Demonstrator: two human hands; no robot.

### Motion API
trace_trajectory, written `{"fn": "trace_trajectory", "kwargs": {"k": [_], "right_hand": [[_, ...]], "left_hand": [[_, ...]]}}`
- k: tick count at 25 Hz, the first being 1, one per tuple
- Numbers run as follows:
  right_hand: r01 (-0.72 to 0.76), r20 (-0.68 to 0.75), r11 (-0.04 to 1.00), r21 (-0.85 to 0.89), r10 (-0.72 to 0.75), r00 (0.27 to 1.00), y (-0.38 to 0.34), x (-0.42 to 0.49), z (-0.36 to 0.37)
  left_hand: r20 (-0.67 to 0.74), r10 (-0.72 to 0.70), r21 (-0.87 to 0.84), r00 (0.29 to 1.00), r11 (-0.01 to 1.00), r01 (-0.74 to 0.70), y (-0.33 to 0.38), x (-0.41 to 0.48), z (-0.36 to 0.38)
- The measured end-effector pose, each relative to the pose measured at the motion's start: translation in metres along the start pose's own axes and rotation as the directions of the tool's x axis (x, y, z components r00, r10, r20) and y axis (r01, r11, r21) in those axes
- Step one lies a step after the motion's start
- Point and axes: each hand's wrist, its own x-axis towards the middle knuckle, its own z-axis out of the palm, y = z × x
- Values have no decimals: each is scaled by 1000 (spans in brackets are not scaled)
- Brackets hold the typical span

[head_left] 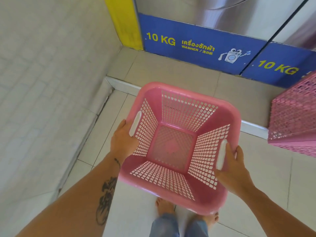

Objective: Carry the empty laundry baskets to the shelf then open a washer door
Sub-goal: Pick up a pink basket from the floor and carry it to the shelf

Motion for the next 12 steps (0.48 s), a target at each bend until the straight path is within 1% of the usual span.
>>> {"fn": "trace_trajectory", "kwargs": {"k": [2, 3, 6, 9, 12], "right_hand": [[-15, 64, 1000, 9, 14, 998, -3, -5, -13], [0, 84, 999, 37, -4, 996, -4, -7, -22], [44, 80, 994, 97, -52, 995, -9, -18, -58], [47, 20, 985, 169, -51, 998, -4, -32, -95], [69, -69, 962, 266, -52, 996, 15, -43, -139]], "left_hand": [[81, -73, 26, 994, 997, 71, 0, -5, -4], [103, -95, 23, 990, 995, 93, 4, -8, -8], [107, -106, -78, 989, 990, 114, 40, -22, -23], [123, -28, -199, 992, 979, 53, 96, -40, -30], [121, 140, -268, 983, 958, -103, 164, -61, -24]]}}
